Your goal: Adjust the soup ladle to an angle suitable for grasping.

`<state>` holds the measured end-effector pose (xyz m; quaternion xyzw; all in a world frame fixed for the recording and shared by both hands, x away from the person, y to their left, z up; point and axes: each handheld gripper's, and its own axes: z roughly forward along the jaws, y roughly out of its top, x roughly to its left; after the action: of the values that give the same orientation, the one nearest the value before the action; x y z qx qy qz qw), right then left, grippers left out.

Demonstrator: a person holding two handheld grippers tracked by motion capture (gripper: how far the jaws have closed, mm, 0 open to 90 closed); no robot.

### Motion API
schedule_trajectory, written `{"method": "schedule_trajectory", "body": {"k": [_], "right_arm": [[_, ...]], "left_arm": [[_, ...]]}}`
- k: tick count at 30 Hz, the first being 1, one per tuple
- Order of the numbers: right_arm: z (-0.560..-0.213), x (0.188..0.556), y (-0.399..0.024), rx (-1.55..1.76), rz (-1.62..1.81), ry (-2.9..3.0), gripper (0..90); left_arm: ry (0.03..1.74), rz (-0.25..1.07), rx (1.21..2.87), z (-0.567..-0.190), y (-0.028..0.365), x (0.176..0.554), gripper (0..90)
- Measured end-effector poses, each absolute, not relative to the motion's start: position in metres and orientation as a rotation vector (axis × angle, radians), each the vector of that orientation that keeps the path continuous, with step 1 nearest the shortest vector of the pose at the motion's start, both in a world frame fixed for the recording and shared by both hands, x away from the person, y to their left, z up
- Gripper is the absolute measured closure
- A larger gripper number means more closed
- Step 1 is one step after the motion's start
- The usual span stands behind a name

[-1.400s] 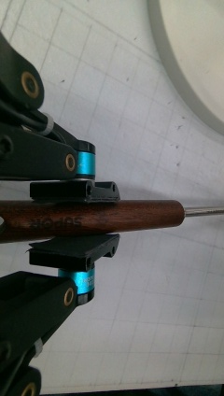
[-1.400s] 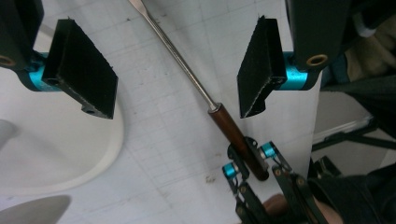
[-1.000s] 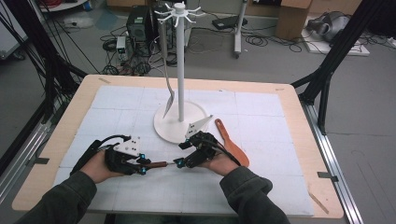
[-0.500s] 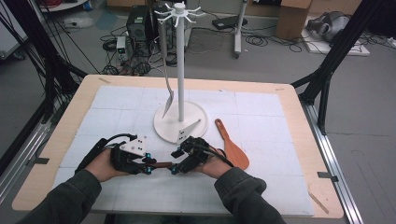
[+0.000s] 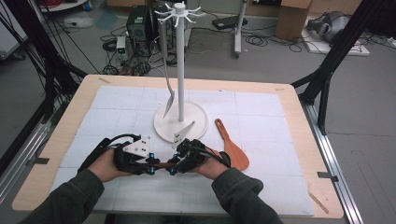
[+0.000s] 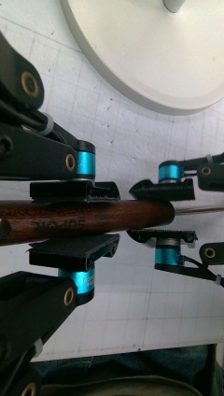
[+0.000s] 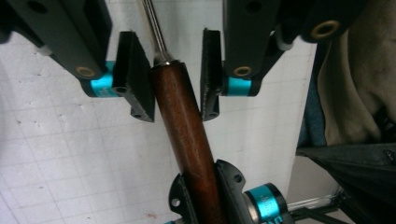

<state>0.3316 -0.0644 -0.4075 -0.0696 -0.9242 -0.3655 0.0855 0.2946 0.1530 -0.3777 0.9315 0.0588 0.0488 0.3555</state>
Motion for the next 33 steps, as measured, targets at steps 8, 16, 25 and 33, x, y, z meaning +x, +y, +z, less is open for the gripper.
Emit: {"method": "schedule_trajectory", "body": {"k": [8, 16, 25, 33], "right_arm": [[-0.403, 0.332, -0.068, -0.211, -1.112, -2.762, 68.9], [-0.397, 0.335, -0.075, -0.257, -1.164, -2.759, 70.2], [-0.387, 0.336, -0.086, -0.29, -1.227, -2.755, 71.9], [-0.379, 0.333, -0.09, -0.311, -1.289, -2.723, 73.1]], "left_arm": [[0.218, 0.142, 2.361, -0.372, 0.161, 0.297, 64.8], [0.318, 0.181, 2.251, -0.359, 0.179, 0.301, 53.1], [0.377, 0.189, 2.177, -0.351, 0.19, 0.303, 42.9], [0.404, 0.174, 2.141, -0.349, 0.19, 0.304, 42.2]]}}
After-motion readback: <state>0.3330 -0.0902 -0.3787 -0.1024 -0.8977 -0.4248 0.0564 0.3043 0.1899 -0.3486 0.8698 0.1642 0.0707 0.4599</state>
